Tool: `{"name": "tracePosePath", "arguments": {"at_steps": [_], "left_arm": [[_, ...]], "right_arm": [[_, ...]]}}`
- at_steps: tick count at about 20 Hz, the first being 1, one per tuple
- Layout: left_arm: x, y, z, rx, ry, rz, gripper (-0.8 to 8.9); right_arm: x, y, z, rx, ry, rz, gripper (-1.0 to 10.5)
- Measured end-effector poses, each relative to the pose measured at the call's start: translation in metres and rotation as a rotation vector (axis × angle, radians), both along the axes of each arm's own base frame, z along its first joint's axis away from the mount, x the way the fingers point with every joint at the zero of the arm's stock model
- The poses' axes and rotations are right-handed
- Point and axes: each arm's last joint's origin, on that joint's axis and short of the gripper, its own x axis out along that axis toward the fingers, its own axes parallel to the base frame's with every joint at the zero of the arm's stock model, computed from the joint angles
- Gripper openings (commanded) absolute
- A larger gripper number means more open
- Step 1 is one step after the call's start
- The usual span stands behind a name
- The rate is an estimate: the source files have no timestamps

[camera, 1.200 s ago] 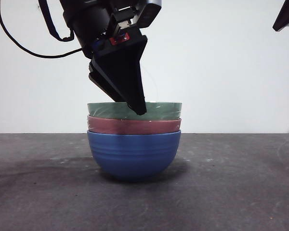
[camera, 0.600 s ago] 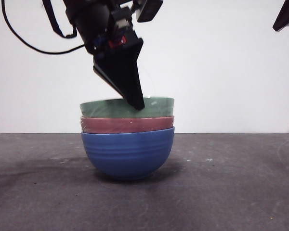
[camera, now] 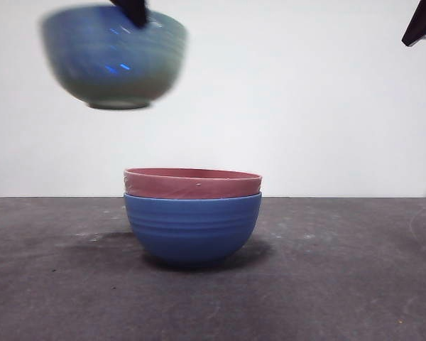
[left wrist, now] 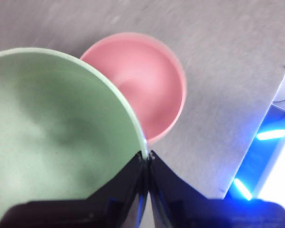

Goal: Pick up the green bowl on the top,put the green bowl on the left,pick up the red bowl in the middle,put the red bowl on the right

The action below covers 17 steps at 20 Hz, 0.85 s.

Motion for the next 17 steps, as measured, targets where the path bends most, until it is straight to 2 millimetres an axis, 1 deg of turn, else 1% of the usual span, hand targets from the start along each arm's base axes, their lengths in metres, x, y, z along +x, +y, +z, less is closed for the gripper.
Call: {"name": "tracePosePath", "arguments": {"at_steps": [1,2,3,5,8,10,12,14,16,17], "left_arm": [[-0.002,0.008,-0.001,-0.013,-0.011,0.038,-0.08],[-0.003,0.015,-0.008,-0.021,-0.009,0.075,-0.09],[-0.003,0.022,-0.019,-0.02,0.0,0.113,-0.09],[-0.003,0.029,-0.049,-0.002,0.043,0.169,-0.09],[-0.002,0.029,-0.1,0.026,0.103,0.207,-0.09],[0.0,0.027,-0.124,0.002,0.101,0.218,-0.09],[0.0,0.027,-0.145,0.009,0.115,0.228,-0.09],[-0.002,0.028,-0.16,0.018,0.131,0.233,-0.09],[-0.002,0.028,-0.161,0.008,0.123,0.234,0.04],[-0.001,0.028,-0.161,0.002,0.121,0.24,0.33]], "right_arm": [[0.0,0.0,0.0,0.0,0.0,0.0,2.8],[0.0,0.0,0.0,0.0,0.0,0.0,2.8],[0.0,0.0,0.0,0.0,0.0,0.0,2.8],[0.0,0.0,0.0,0.0,0.0,0.0,2.8],[0.0,0.0,0.0,0.0,0.0,0.0,2.8],[0.0,0.0,0.0,0.0,0.0,0.0,2.8],[0.0,0.0,0.0,0.001,0.0,0.0,2.8],[0.0,0.0,0.0,0.001,0.0,0.0,2.8],[0.0,0.0,0.0,0.001,0.0,0.0,2.8],[0.0,0.0,0.0,0.001,0.0,0.0,2.8]]}}
